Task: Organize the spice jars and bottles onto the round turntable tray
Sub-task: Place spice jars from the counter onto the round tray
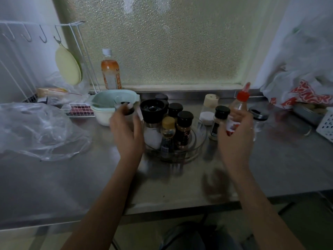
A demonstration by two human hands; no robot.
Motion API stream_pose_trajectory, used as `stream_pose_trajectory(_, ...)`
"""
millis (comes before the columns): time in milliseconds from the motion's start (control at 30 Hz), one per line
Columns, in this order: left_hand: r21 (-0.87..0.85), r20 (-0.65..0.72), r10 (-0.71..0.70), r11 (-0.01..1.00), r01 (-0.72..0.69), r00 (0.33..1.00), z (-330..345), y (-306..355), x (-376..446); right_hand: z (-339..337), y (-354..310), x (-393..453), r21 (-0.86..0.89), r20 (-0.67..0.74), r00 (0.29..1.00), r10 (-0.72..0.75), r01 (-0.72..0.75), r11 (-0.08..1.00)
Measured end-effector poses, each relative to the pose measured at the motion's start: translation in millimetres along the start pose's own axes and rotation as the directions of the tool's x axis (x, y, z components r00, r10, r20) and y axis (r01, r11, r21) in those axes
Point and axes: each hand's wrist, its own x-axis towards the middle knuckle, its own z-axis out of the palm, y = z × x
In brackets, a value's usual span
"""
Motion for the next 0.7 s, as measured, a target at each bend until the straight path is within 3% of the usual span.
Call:
stream_pose_trajectory(67, 0.158, -0.096, -0.049, 0.985, 0.064, 0.994, -0.7, -8.2, 6.3, 1.5, 20.0, 18.3, -0.149, 0.038, 0.994, 0.101, -0.094, 0.984)
stream_pose_trajectory(133, 0.253, -0.063, -0.106, 0.960, 0.119, 0.992, 2.8, -18.0, 10.9, 9.1, 32.6, 25.7, -0.228, 0.138, 0.976, 0.171, -0.136, 0.964)
stream_pose_trajectory(267, 0.252, 0.001, -0.191, 0.950, 0.185, 0.982, 8.6, -35.1, 12.4, 24.2, 39.3, 32.1, -0.186, 0.198, 0.964, 0.175, -0.139, 0.973)
stream_pose_trajectory(400, 0.211, 0.043, -0.305, 0.934, 0.290, 0.951, 7.2, -49.8, 16.4, 31.7, 44.6, 24.0, -0.103, 0.143, 0.984, 0.107, -0.093, 0.990)
stream_pose_trajectory(500, 0.141, 0.001, -0.309, 0.941, 0.306, 0.951, 3.4, -47.2, 17.5, 30.0, 33.9, 12.5, 0.175, 0.008, 1.000, -0.019, 0.018, 0.984)
stream_pose_trajectory(567, 0.074, -0.043, -0.302, 0.950, 0.304, 0.952, 1.1, -37.9, 18.1, 32.3, 27.9, 8.6, 0.270, -0.042, 0.996, -0.075, 0.083, 0.959)
stream_pose_trajectory(700, -0.084, -0.133, -0.265, 0.963, 0.255, 0.955, -6.4, -21.1, 18.5, 46.8, 27.1, -0.8, 0.237, 0.216, 0.967, -0.132, 0.080, 0.968)
